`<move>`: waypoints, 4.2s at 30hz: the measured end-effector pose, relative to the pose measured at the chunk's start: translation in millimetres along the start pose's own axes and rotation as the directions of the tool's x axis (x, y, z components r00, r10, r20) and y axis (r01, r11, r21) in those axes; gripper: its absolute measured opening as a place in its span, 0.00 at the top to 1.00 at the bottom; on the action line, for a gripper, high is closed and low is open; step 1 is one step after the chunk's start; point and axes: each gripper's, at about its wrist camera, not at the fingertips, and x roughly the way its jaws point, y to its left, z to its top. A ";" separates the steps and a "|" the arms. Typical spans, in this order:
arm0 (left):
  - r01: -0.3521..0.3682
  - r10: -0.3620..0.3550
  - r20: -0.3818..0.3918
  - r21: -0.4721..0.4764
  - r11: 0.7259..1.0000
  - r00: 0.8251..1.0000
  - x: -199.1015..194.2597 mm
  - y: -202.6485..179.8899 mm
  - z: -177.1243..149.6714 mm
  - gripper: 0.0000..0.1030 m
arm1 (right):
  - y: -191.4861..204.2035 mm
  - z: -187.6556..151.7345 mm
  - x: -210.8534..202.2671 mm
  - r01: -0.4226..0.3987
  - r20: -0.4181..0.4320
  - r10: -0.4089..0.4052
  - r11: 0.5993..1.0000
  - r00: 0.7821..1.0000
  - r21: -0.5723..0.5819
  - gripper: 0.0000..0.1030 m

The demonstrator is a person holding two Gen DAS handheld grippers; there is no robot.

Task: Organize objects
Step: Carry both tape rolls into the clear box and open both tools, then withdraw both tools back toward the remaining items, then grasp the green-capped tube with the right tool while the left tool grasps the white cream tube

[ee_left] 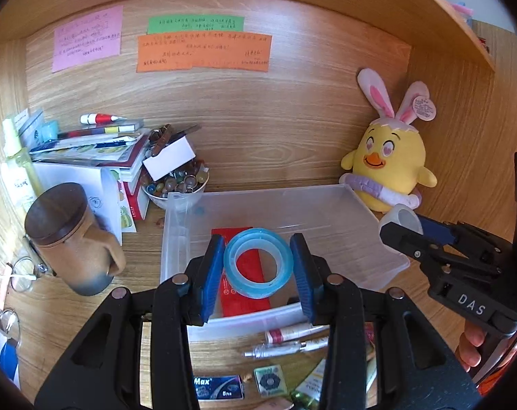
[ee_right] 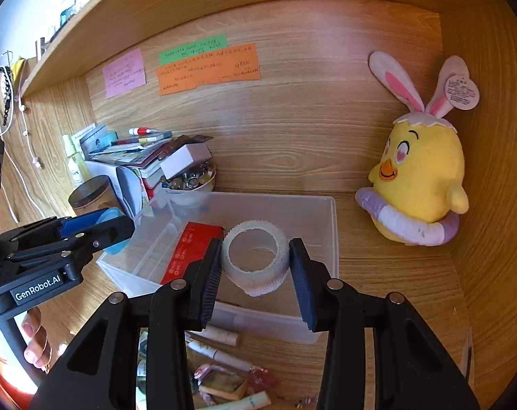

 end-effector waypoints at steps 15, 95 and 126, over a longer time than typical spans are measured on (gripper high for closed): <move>0.028 -0.026 -0.184 0.006 1.000 0.982 66.0 -1.9 0.6 0.62 | -8.9 -2.1 55.2 -0.007 -0.146 0.002 0.999 0.989 -0.031 0.65; -0.007 0.034 -0.276 0.097 0.995 0.961 -27.4 51.6 -153.5 0.28 | 19.8 -130.9 -7.0 0.074 -0.280 -0.035 0.989 0.959 0.129 0.34; 0.116 -0.061 -0.304 0.165 0.979 0.951 -15.0 29.1 -144.0 0.69 | 7.8 -138.2 -18.8 0.122 -0.266 -0.102 0.991 0.958 0.059 0.86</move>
